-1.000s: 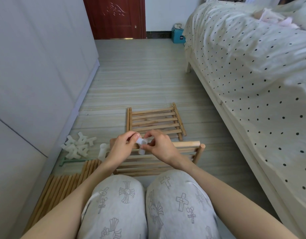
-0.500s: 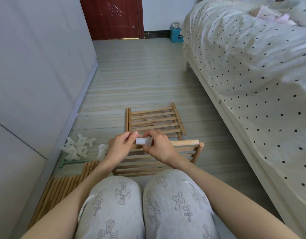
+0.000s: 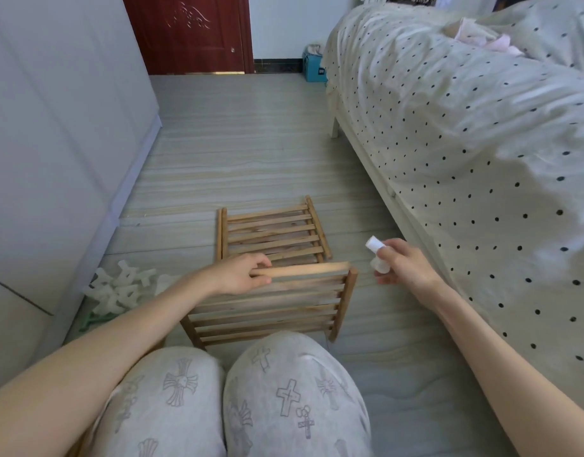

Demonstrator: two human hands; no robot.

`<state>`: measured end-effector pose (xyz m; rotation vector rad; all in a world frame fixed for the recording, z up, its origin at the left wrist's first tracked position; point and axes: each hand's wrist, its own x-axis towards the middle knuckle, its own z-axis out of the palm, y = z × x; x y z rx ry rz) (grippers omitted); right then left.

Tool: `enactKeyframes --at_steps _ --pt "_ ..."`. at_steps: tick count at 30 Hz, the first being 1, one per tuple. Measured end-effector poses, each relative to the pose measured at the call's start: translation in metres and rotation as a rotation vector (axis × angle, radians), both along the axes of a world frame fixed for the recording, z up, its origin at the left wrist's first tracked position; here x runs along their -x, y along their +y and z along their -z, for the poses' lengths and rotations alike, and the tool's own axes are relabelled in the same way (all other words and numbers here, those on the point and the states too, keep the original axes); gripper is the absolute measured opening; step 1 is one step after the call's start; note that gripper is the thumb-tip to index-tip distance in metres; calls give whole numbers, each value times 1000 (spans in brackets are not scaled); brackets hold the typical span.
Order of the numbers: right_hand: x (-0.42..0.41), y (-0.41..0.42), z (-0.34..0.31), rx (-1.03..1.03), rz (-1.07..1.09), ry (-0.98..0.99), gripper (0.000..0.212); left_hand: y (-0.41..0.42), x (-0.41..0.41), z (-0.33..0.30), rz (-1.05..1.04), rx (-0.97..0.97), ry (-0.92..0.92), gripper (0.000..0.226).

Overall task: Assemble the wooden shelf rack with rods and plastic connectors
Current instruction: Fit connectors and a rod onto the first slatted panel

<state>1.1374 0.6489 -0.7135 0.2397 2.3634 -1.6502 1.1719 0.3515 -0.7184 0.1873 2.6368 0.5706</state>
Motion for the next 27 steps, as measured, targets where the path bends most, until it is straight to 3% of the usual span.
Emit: enactKeyframes --at_steps 5,9,13,23,27 --pt "3 10 16 -250 -57 11 22 6 0 16 8 -40 106 33" --pt "1 4 22 -223 -85 8 24 5 -4 22 -11 -15 249 27" --pt "2 -4 20 -173 -81 42 23 5 -7 23 5 2 282 27" --pt "-9 -18 17 -383 -126 189 37 5 -14 19 -42 -54 354 27" --pt "-12 -26 11 -337 -114 235 37 2 -16 16 -92 -120 377 28"
